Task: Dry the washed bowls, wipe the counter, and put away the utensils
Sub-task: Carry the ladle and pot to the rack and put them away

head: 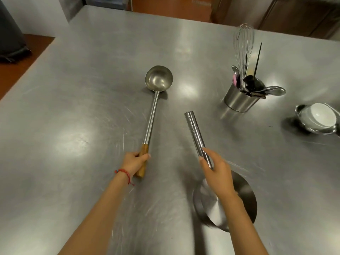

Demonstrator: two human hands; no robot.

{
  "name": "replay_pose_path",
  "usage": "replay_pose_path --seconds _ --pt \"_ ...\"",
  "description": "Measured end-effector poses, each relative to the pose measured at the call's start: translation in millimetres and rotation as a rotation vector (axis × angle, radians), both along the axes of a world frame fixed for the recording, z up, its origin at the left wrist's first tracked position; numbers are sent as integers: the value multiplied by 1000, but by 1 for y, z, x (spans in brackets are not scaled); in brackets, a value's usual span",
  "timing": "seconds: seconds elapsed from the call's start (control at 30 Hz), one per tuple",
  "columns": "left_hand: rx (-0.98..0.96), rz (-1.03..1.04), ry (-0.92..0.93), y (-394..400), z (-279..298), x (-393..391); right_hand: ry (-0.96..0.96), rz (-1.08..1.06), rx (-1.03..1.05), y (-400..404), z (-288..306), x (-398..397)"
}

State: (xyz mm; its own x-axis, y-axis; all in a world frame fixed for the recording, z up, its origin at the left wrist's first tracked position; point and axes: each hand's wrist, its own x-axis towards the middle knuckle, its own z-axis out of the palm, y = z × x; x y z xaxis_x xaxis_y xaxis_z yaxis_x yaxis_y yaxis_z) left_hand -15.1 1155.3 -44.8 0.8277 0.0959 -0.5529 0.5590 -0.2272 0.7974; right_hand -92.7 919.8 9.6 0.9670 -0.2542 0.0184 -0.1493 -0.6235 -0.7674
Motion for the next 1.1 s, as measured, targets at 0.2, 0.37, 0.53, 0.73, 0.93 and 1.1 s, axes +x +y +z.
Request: replay_pose_path --seconds 0.2,0.37,0.53,0.73,0.93,1.1 --pt "-520 72 148 7 9 -6 -29 19 48 -16 3 33" --pt "-498 86 133 1 7 -8 -63 74 61 -30 7 72" --pt "-486 85 115 -3 5 -13 34 45 227 -34 9 120" --pt "-470 88 110 -3 5 -18 225 138 320 -25 0 152" --pt "-438 79 105 -4 3 -23 152 -67 410 -53 -2 149" --pt "-460 117 107 -6 -1 -28 109 -324 476 -122 0 117"
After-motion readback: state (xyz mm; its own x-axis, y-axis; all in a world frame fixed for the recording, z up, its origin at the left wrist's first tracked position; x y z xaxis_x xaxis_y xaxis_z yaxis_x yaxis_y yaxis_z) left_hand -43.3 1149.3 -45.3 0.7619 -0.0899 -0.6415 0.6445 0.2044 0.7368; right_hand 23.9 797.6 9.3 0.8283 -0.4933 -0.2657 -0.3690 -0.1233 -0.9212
